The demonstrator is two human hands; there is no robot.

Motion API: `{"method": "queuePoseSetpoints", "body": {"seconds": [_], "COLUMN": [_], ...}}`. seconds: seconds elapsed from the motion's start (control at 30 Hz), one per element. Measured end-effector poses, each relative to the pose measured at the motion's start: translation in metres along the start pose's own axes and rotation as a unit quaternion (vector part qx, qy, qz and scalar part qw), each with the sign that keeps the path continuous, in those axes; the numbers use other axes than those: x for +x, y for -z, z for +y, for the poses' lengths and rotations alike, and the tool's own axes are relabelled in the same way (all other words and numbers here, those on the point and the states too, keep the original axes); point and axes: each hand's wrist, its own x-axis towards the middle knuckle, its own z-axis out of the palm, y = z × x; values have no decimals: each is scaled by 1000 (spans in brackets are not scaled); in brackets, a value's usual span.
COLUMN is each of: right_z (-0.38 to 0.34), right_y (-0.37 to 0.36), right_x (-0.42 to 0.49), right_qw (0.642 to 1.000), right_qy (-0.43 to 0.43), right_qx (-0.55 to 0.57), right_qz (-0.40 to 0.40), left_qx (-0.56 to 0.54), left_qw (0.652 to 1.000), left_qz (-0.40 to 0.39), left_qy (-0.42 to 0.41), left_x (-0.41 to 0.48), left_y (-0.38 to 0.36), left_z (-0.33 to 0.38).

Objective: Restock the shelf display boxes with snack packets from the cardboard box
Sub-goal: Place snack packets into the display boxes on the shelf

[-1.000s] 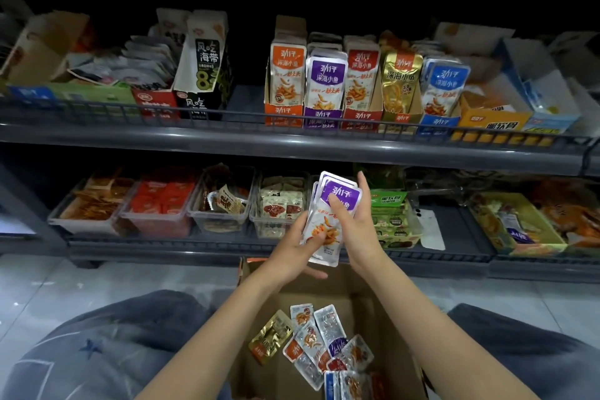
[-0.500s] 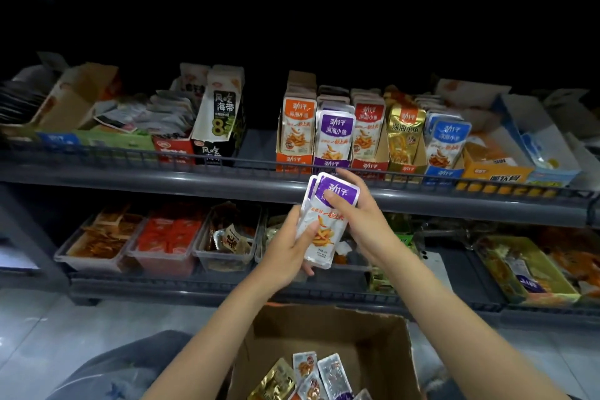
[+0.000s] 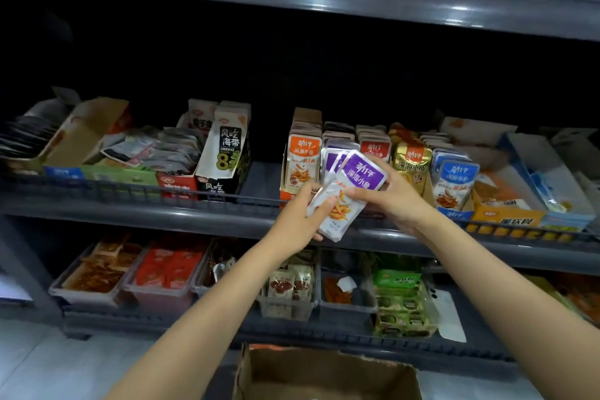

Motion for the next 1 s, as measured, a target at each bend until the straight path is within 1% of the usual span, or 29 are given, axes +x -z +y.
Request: {"method": "queuePoseSetpoints", "body": {"seconds": [0.1,0.2,0.3,0.4,0.57,0.67,0.73,0.83,0.93,1.0], "right_z": [-3,-6,-5,1,4,1,3,10,17,18], "right_y": [16,28,30,25,28,34,34,27,20,17], "right_x": [19,38,53,63,69,69,70,72,73,71], "right_qw": [998,996,992,989,986,985,979,949,893,875], "right_qy": [22,47,66,79,97,101,97,98,137,139], "right_qx": [11,-11,-50,-90,-120,-136,-179,-300,-429,-464], "right_qz": [55,81,96,85,56,36,22,8,1,-8], "left_qx": [55,118,200,200,195,198,196,189,186,185], "left_qw": [998,990,977,978,979,978,978,979,980,980], "left_qz": [26,64,45,26,43,41,39,39,42,40], "left_qy": [-29,-50,-59,-53,-47,-56,-61,-60,-56,-56], "left_x": [19,34,46,57,66,65,64,64,63,62], "left_y": [5,8,5,-2,-5,-3,-3,-4,-5,-5], "left_z": [2,-4,-14,-24,-32,-34,-35,-36,-35,-35]}}
